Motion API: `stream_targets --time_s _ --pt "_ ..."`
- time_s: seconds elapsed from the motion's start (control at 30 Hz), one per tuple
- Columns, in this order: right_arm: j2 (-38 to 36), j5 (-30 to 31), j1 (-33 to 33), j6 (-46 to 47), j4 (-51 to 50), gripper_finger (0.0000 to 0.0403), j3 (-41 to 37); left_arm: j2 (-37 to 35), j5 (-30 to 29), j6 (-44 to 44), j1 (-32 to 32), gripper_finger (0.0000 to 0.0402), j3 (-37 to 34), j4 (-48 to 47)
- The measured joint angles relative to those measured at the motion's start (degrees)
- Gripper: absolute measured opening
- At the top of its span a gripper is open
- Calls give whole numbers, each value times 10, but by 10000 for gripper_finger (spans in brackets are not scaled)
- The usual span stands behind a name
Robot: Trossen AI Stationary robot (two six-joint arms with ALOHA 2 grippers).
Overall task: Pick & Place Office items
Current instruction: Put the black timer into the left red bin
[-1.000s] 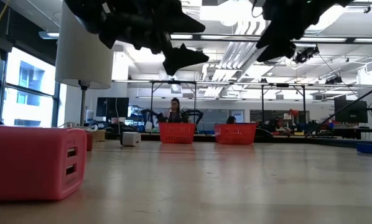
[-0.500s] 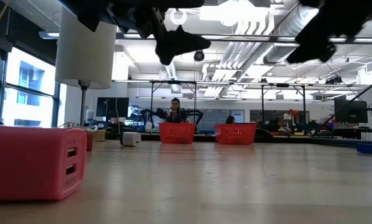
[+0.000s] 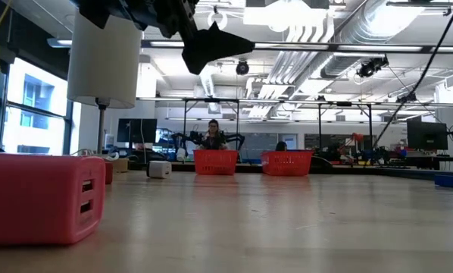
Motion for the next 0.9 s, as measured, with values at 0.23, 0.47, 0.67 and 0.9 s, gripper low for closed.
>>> stream_targets --time_s 0.23,0.47,0.67,0.9 --pt "113 1 35 89 104 252 0 0 0 0 -20 337 0 0" --pt "166 13 66 89 207 252 0 0 0 0 -47 337 0 0" --pt "207 10 101 90 187 252 0 0 -14 0 -69 337 0 2" --pt "256 -7 107 134 182 252 0 0 -30 0 -86 337 0 3"
